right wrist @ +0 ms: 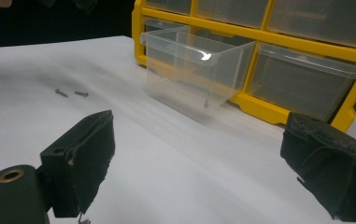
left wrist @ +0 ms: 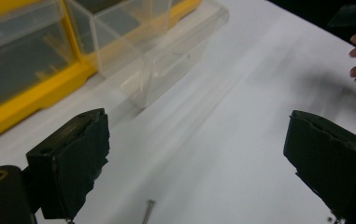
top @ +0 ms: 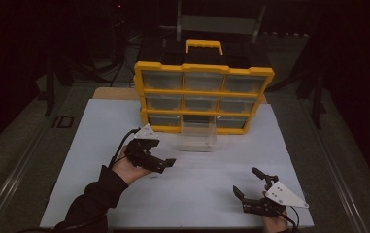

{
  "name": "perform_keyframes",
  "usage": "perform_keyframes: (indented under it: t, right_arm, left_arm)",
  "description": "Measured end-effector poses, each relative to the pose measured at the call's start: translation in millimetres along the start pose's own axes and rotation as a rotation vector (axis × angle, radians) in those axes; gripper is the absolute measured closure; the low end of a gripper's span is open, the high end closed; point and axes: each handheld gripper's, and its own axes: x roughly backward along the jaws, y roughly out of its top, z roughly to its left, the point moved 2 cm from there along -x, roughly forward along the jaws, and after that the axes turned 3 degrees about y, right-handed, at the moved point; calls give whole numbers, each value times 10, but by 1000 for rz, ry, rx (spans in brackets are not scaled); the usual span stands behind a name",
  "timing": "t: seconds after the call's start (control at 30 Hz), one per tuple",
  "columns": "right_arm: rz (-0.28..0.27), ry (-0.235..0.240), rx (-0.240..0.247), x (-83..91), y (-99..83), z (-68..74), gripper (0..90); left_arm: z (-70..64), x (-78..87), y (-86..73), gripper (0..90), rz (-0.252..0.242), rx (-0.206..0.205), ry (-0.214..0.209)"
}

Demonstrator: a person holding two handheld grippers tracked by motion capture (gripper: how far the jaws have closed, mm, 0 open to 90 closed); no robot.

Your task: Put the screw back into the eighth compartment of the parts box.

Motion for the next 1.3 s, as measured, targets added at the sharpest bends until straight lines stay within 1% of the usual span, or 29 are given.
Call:
perform_keyframes:
  t: [0.03, 0.07, 0.1, 0.13, 0.2, 0.23, 0.27, 0.3, 0.33, 0.37, 0.4, 0.47, 0.5, 0.6, 0.63, 0.67, 0.7, 0.77, 0.8, 0.83, 0.87, 0.97, 1.0, 1.03, 1.07, 1.1, 1.17, 1.2, 1.3]
  right_arm:
    - [0, 0, 0, 0, 0, 0, 102]
    - [1, 0, 1, -1, 0, 0, 102]
    - [1, 0, 1, -1, 0, 0, 102]
    - [1, 0, 2, -2, 0, 2, 102]
    - [1, 0, 3, -2, 0, 3, 102]
    - [1, 0, 3, -2, 0, 3, 102]
    - [2, 1, 8, -1, 1, 4, 102]
    - [2, 1, 8, -1, 1, 4, 102]
    - [1, 4, 9, -2, 3, 10, 102]
    - [1, 4, 9, -2, 3, 10, 102]
    - [2, 5, 9, -3, 4, 13, 102]
    - [5, 6, 9, -6, 2, 17, 102]
    - [5, 6, 10, -6, 2, 17, 102]
    - [5, 5, 10, -4, 4, 19, 102]
    - [5, 4, 11, -3, 5, 19, 102]
    - [5, 4, 10, -4, 3, 18, 102]
    - [6, 4, 9, -5, 1, 18, 102]
    - [7, 4, 9, -5, 1, 18, 102]
    - [6, 4, 11, -5, 2, 18, 102]
    - [5, 4, 10, -4, 2, 17, 102]
    - [5, 3, 8, -4, -1, 13, 102]
    - [6, 2, 6, -2, -4, 9, 101]
    - [3, 0, 10, 1, 0, 9, 102]
    - [2, 1, 9, 3, 2, 11, 102]
    - [3, 1, 9, 3, 3, 13, 102]
    - [3, 1, 9, 3, 3, 13, 102]
    - [6, 0, 11, -1, 1, 12, 102]
    - [6, 0, 10, -2, 2, 15, 102]
    - [4, 1, 11, 2, 1, 12, 102]
  left_arm:
    - [0, 0, 0, 61, 0, 0, 0]
    - [5, -31, -67, 61, 10, 1, 0]
    - [5, -31, -67, 63, 10, 1, 0]
    - [17, -51, -139, 83, 10, 0, -13]
    - [35, -63, -194, 114, 11, -2, -24]
    - [35, -63, -194, 132, 11, -2, -24]
    - [54, -78, -246, 138, 14, -2, -35]
    - [54, -78, -246, 145, 14, -2, -35]
    - [69, -88, -293, 154, 19, -11, -46]
    - [69, -88, -293, 173, 19, -11, -46]
    - [86, -101, -354, 208, 31, -29, -60]
    - [106, -126, -416, 221, 49, -42, -57]
    - [122, -140, -456, 259, 58, -55, -62]
    - [143, -174, -514, 283, 76, -64, -49]
    - [154, -189, -542, 324, 80, -71, -51]
    - [182, -226, -591, 368, 89, -69, -49]
    - [182, -226, -591, 390, 89, -69, -49]
    - [219, -281, -649, 433, 86, -58, -54]
    - [223, -295, -661, 477, 85, -57, -56]
    - [223, -295, -661, 487, 85, -57, -56]
    - [242, -335, -687, 529, 95, -62, -47]
    - [266, -363, -699, 571, 105, -64, -38]
    - [299, -399, -714, 577, 119, -71, -17]
    - [299, -399, -714, 589, 119, -71, -17]
    - [331, -438, -727, 604, 125, -55, -21]
    - [331, -438, -727, 626, 125, -55, -21]
    - [344, -462, -724, 655, 130, -62, -24]
    - [340, -477, -720, 686, 128, -66, -26]
    - [337, -492, -715, 719, 135, -74, -25]
